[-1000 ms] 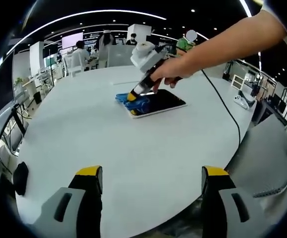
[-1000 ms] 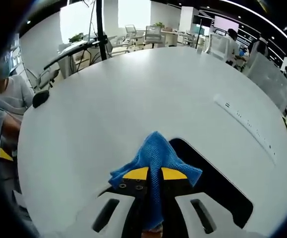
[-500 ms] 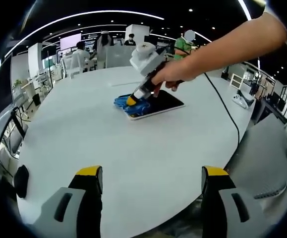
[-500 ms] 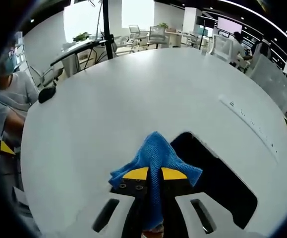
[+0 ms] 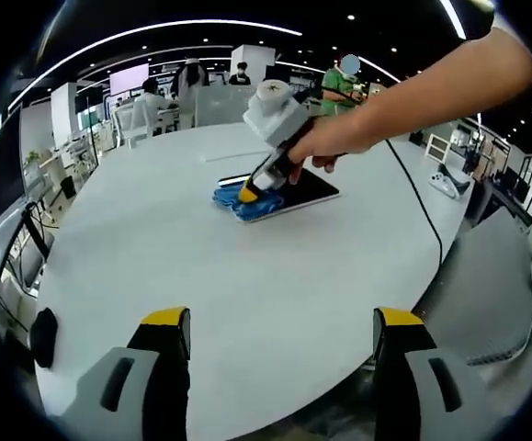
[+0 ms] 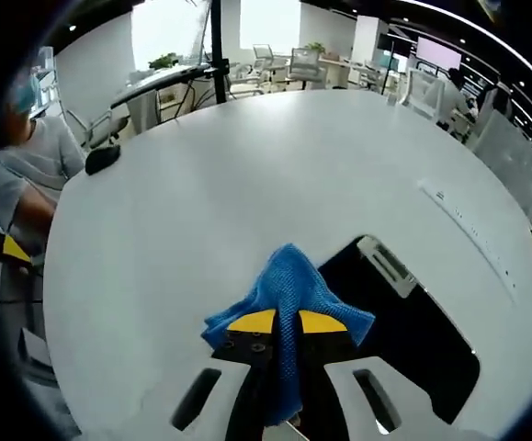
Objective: Wipe the mirror surface with the cleaning cloth until all visible marks leave the cleaned area.
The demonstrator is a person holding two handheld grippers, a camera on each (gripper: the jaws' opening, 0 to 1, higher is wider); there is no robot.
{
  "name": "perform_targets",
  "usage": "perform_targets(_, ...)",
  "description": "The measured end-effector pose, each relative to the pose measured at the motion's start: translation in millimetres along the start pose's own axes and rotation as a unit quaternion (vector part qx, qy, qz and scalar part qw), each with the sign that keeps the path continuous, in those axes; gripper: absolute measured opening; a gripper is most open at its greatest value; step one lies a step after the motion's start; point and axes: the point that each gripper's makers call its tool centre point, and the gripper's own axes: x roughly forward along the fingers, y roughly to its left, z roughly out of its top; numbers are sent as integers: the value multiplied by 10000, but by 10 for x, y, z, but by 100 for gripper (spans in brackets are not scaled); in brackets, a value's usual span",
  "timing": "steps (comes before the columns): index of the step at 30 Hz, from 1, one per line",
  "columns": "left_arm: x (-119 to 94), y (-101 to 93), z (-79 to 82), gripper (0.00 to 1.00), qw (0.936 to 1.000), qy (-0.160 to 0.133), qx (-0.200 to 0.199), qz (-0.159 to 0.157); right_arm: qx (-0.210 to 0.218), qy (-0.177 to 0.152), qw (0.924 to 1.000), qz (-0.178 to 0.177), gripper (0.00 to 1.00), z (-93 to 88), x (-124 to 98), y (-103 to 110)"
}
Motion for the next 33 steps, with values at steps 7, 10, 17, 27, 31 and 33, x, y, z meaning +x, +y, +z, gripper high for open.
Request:
perform_targets(7,-23,-25,28,82,10000,-17,25,-4,-91,-7,9999,45,3,-31,-4,48)
perform_targets(10,-32,-40,43,82,10000,-24,56,-2,-171,10,9998,34,3,-50,-29,87)
perform_targets(17,-56,-58,62,82,10000,-29,84,18,-221,51,9997,66,3,-62,-35,80)
perform_targets(27,-85,-77,96,82,9999,-29,142,32,-173,105,9997,125,3,-92,-67,124)
perform_targets(31,-96,-96,105,81,9998,-17,171,40,-141,131,9997,142,3,-101,-90,143)
perform_targets(33,-100,-109,110,81,9998,-20,170,43,-167,142,9997,138,3,-105,-106,153)
